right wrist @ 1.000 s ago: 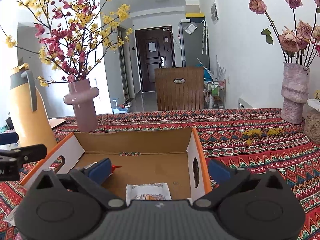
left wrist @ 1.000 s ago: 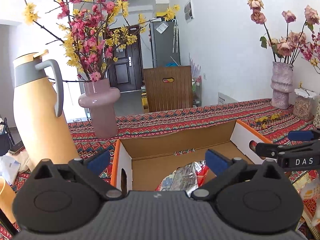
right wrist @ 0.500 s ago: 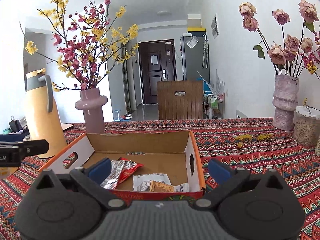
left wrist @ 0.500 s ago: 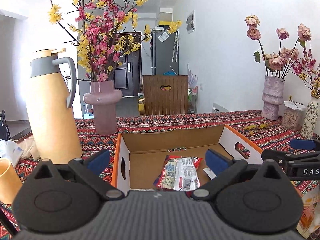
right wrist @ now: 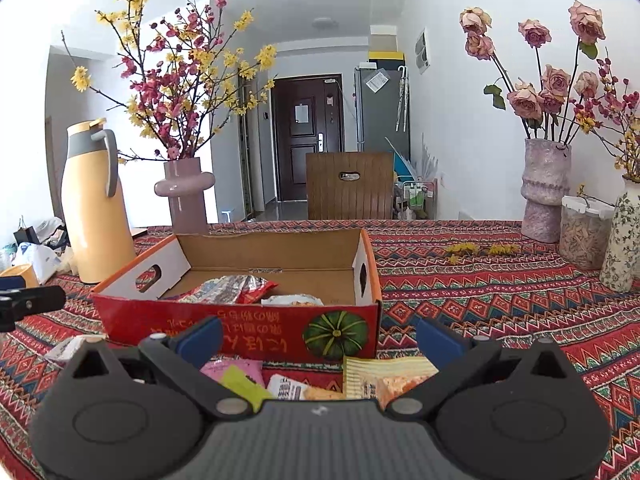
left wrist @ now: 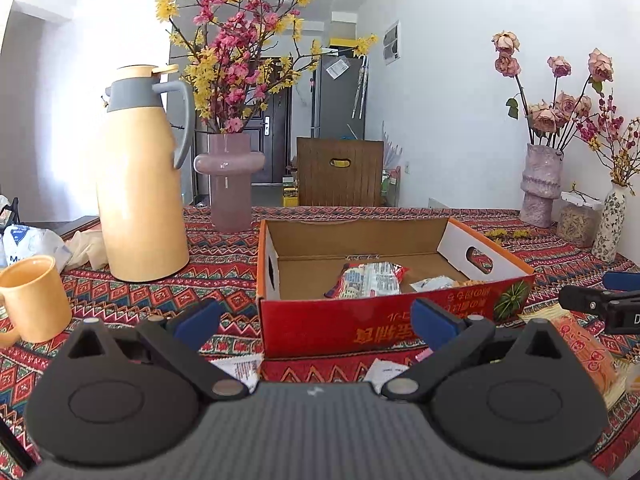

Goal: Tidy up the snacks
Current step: 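Move both tools back over the snack pile beside the box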

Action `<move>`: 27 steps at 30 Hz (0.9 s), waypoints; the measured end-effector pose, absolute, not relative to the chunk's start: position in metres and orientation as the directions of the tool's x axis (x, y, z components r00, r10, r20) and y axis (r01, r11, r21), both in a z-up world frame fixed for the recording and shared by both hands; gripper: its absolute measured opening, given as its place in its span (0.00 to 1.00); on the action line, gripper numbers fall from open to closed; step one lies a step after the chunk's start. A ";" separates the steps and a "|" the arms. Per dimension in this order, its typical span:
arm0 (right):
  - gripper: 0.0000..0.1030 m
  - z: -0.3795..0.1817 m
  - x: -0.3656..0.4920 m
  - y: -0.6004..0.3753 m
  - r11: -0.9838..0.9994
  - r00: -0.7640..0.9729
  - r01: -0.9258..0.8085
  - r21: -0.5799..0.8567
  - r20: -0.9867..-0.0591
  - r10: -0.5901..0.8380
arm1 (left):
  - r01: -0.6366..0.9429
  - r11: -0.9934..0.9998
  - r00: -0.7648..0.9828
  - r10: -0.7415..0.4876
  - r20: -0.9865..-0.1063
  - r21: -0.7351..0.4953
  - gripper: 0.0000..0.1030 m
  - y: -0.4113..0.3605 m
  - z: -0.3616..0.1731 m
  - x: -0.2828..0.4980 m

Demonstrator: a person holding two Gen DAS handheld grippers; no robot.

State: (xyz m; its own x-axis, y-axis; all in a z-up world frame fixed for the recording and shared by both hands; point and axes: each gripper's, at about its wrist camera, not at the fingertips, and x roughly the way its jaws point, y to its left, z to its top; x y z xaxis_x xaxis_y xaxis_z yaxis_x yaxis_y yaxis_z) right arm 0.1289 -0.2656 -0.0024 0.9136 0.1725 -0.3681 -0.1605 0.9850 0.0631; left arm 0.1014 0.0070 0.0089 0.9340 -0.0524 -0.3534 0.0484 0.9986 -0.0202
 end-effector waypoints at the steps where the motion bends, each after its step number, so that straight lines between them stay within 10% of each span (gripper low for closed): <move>1: 1.00 -0.005 0.125 -0.266 0.986 0.912 -0.159 0.057 -0.374 0.169 | 0.045 0.999 0.932 -0.051 -0.359 -0.023 1.00 0.009 0.007 0.098; 27: 1.00 -0.059 0.140 -0.293 0.999 0.786 -0.037 0.003 -0.618 0.031 | 0.058 0.998 0.911 -0.064 -0.408 -0.027 1.00 0.007 -0.006 0.093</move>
State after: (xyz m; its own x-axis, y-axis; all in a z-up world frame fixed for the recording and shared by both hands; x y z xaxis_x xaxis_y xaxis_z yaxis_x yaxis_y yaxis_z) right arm 0.1396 -0.2925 -0.0591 0.7857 0.0313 -0.6178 -0.0375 0.9993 0.0030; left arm 0.0933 0.0074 -0.0059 0.9107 -0.0640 -0.4080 0.0579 0.9979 -0.0273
